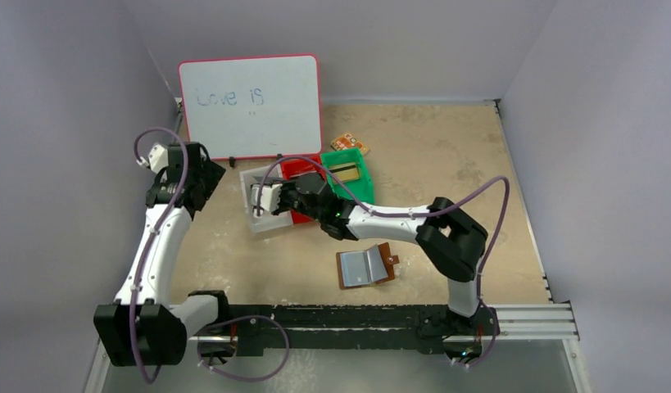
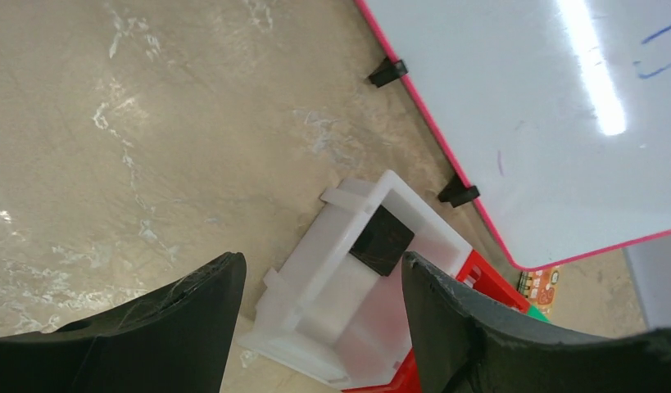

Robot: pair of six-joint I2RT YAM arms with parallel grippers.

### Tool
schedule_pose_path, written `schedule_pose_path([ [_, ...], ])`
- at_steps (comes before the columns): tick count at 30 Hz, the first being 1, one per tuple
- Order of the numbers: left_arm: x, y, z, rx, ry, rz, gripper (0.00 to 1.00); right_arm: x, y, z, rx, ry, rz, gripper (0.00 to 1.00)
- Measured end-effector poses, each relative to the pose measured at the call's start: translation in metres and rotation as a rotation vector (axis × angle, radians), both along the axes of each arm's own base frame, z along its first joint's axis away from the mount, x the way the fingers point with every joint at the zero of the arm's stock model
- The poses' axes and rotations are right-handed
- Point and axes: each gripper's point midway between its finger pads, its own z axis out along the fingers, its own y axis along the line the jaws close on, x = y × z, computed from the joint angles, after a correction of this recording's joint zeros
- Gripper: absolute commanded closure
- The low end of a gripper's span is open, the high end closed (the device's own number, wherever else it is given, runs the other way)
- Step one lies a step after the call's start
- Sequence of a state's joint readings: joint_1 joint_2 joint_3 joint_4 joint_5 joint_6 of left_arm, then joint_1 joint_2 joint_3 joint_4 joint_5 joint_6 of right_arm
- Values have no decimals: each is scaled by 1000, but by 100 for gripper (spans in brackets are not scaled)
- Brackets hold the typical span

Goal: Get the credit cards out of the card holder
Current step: Remove the credit card from the card holder, then place the credit card in the storage box.

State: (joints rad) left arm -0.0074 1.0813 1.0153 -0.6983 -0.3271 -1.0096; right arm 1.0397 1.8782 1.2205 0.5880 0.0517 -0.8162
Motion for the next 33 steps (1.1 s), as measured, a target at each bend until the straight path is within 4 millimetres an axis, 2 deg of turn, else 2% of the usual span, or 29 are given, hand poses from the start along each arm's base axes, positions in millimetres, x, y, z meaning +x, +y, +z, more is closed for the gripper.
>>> schedule_pose_path([
  [3, 6, 4, -28, -68, 47, 1, 31, 5, 14, -4, -18, 2, 20, 100],
  [7, 12, -4, -64, -154, 98, -35, 31, 13, 28, -7, -29, -4, 25, 100],
  [11, 10, -9, -84, -212, 111, -40, 31, 18, 37, -20, -64, -1, 29, 100],
  [15, 12, -9, -90, -226, 98, -40, 32, 24, 42, -39, -106, 17, 22, 100],
  [24, 10, -2, -99, -242, 89, 14, 32, 35, 41, -76, -195, 36, -29, 100],
  [28, 8, -1, -101, -246, 87, 34, 32, 45, 44, -84, -223, 19, -57, 100],
  [33, 9, 0, -92, -247, 54, 45, 32, 53, 46, -89, -251, 6, -84, 100],
])
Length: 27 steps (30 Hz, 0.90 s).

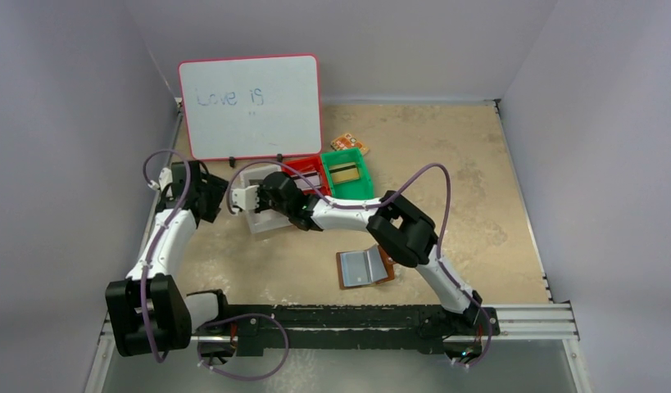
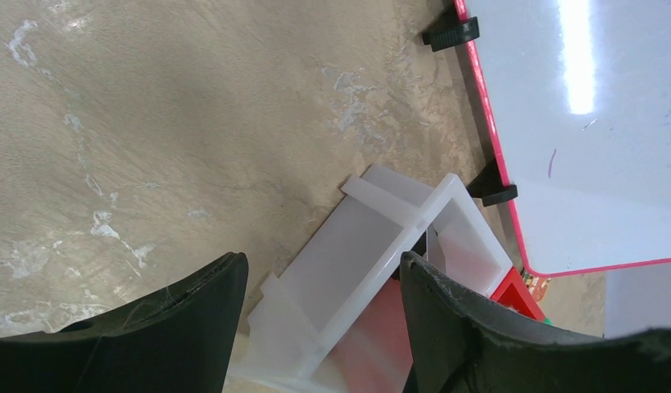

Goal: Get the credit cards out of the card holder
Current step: Place the credit card in the storage box.

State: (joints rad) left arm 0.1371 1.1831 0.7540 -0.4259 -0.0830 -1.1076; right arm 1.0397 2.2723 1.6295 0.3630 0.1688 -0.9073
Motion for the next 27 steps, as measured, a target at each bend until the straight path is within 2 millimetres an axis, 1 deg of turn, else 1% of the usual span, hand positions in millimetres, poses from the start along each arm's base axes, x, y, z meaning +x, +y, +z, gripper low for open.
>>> schedule_pose_path([
  [4, -1, 2, 7, 10, -20, 7, 32, 6, 1, -5, -18, -15, -20, 100],
  [9, -7, 8, 14, 41, -28, 34, 32, 10, 4, -14, -39, -13, -26, 100],
  [15, -20, 20, 36, 90, -80, 102, 31, 14, 7, -21, -50, -17, -36, 100],
  [19, -29, 27, 49, 114, -112, 148, 31, 16, 10, -21, -49, -19, -36, 98],
  [24, -37, 32, 53, 132, -114, 185, 31, 17, 13, -15, -41, -26, -34, 97],
  [27, -42, 34, 53, 140, -108, 201, 31, 18, 14, -11, -36, -30, -35, 93],
])
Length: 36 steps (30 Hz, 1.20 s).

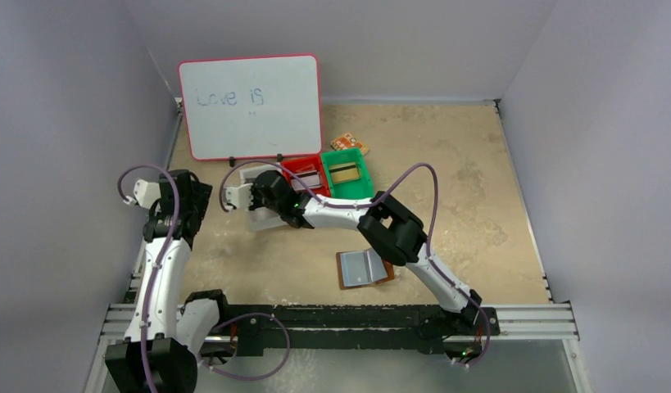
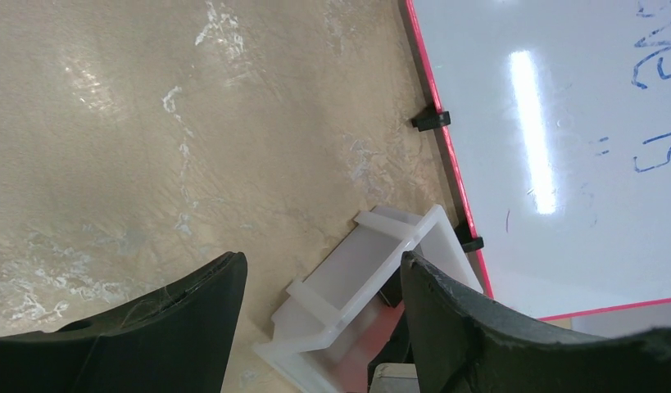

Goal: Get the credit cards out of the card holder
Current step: Place the credit card in the storage box.

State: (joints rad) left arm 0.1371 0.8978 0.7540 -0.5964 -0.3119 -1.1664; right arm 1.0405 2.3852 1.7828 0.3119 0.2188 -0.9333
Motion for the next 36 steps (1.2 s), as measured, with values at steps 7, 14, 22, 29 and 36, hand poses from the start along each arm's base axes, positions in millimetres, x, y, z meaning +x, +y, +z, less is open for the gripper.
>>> schedule_pose_path([
  [7, -8, 5, 3, 20, 0, 25, 31, 0, 0, -1, -4, 8, -2, 86],
  [14, -8, 5, 3, 22, 1, 27, 31, -1, 1, -4, -2, 22, 0, 81],
  [22, -8, 5, 3, 23, 1, 27, 31, -6, 4, -7, 6, 53, 20, 73],
  [29, -8, 5, 3, 22, 3, 27, 31, -10, 7, -9, 23, 80, 34, 64],
  [36, -7, 4, 0, 14, 11, 19, 31, -12, 8, -12, 28, 95, 42, 60],
])
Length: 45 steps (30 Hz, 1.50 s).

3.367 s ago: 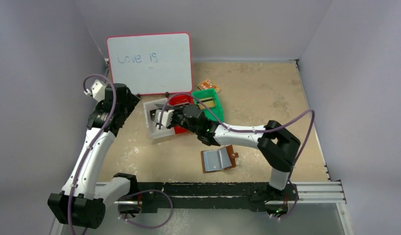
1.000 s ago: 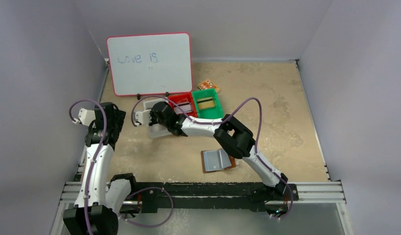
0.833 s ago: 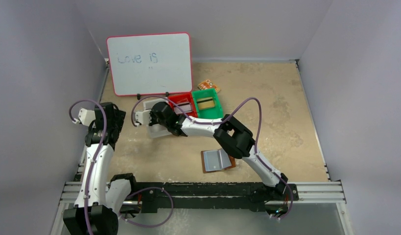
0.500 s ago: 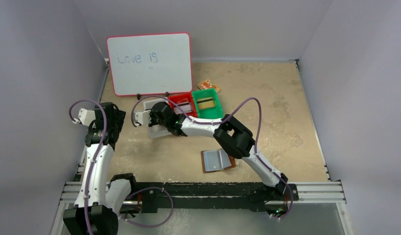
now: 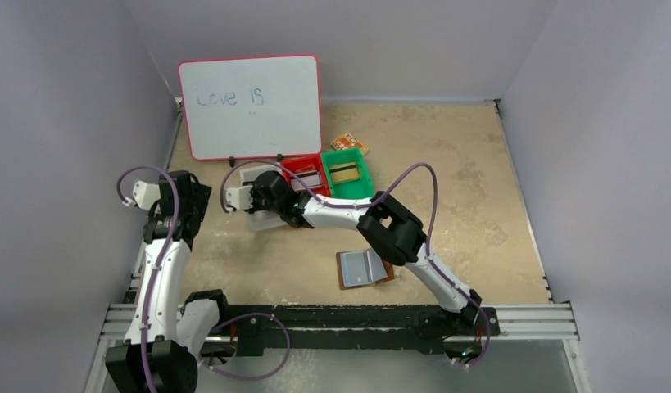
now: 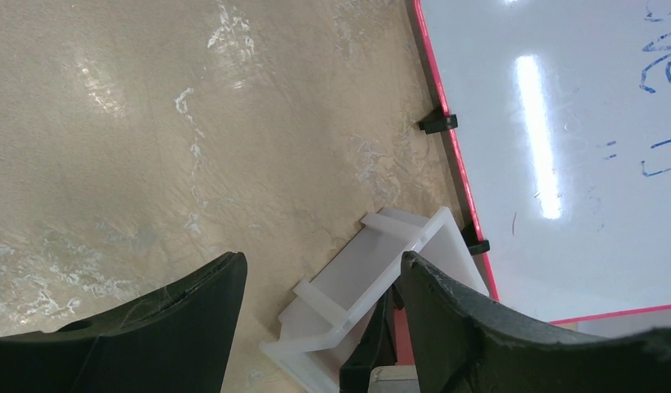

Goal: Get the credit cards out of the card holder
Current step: Place the credit card in the storage box.

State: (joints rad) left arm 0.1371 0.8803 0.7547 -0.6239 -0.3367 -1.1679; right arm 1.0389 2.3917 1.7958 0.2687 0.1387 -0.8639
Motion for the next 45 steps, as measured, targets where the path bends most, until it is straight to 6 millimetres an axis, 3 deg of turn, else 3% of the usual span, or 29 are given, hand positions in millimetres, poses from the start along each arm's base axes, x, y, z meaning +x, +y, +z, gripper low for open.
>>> schedule_pose_path([
  [26, 4, -13, -6, -54, 13, -55, 31, 3, -7, -7, 11, 51, -29, 48],
  [34, 4, -16, -6, -66, 12, -67, 31, 0, -10, -2, 50, 100, -34, 46],
  [36, 5, -17, -6, -69, 11, -71, 31, -4, -13, 10, 85, 123, -41, 45],
  [39, 5, -18, -3, -67, 13, -86, 31, -11, -23, 44, 173, 137, -69, 42],
  [42, 7, -23, 8, -51, 5, -141, 33, -26, -54, 102, 326, 143, -139, 23],
  [45, 9, -31, 16, -42, -6, -223, 34, -47, -99, 173, 559, 195, -249, 18],
])
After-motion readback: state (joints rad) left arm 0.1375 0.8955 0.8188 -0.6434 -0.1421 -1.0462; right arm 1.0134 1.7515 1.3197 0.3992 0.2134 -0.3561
